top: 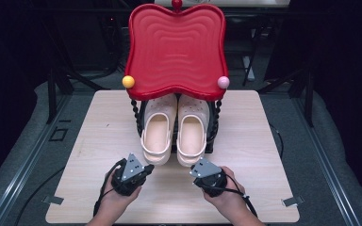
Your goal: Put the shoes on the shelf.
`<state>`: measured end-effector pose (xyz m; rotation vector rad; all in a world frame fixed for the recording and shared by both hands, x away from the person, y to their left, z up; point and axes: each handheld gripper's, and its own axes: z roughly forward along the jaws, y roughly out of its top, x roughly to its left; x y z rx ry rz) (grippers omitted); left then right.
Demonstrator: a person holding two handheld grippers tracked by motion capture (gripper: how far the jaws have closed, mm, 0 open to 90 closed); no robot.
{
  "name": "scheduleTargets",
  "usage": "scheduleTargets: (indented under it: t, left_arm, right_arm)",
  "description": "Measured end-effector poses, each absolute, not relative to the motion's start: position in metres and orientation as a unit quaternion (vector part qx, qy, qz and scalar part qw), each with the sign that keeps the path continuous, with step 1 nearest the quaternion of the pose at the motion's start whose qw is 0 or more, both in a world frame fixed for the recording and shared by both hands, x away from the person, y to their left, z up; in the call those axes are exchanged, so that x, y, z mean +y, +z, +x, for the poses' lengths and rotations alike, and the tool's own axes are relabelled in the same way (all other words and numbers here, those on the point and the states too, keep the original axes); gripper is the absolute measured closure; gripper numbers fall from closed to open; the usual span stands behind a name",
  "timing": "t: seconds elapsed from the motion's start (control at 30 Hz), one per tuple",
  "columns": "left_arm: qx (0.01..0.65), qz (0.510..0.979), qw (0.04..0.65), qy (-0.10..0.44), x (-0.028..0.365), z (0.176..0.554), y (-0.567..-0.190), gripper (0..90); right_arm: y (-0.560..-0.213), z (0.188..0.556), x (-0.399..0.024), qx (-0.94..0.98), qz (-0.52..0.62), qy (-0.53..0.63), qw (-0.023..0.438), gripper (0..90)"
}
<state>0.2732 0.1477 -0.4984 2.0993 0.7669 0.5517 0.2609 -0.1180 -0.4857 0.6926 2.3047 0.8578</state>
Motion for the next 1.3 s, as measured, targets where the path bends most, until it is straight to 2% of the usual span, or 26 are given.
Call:
scheduleTargets:
  t: [0.83, 0.93, 1.07, 1.13, 1.3]
  left_arm:
    - [0.312, 0.829, 0.404, 0.23, 0.14, 0.301, -0.482, 90.0]
    - [0.318, 0.825, 0.406, 0.23, 0.141, 0.308, -0.479, 90.0]
    - [0.317, 0.827, 0.404, 0.231, 0.141, 0.313, -0.478, 90.0]
    - [0.317, 0.828, 0.402, 0.231, 0.139, 0.315, -0.479, 90.0]
    - [0.32, 0.83, 0.395, 0.23, 0.137, 0.318, -0.483, 89.9]
  right_arm:
    - [-0.469, 0.287, -0.142, 0.837, 0.306, 0.315, 0.325, 90.0]
    - [-0.461, 0.291, -0.14, 0.826, 0.305, 0.326, 0.344, 90.0]
    - [-0.453, 0.295, -0.138, 0.824, 0.309, 0.341, 0.33, 90.0]
    - [-0.455, 0.293, -0.135, 0.827, 0.297, 0.338, 0.335, 90.0]
    - [-0.465, 0.285, -0.137, 0.835, 0.296, 0.343, 0.312, 90.0]
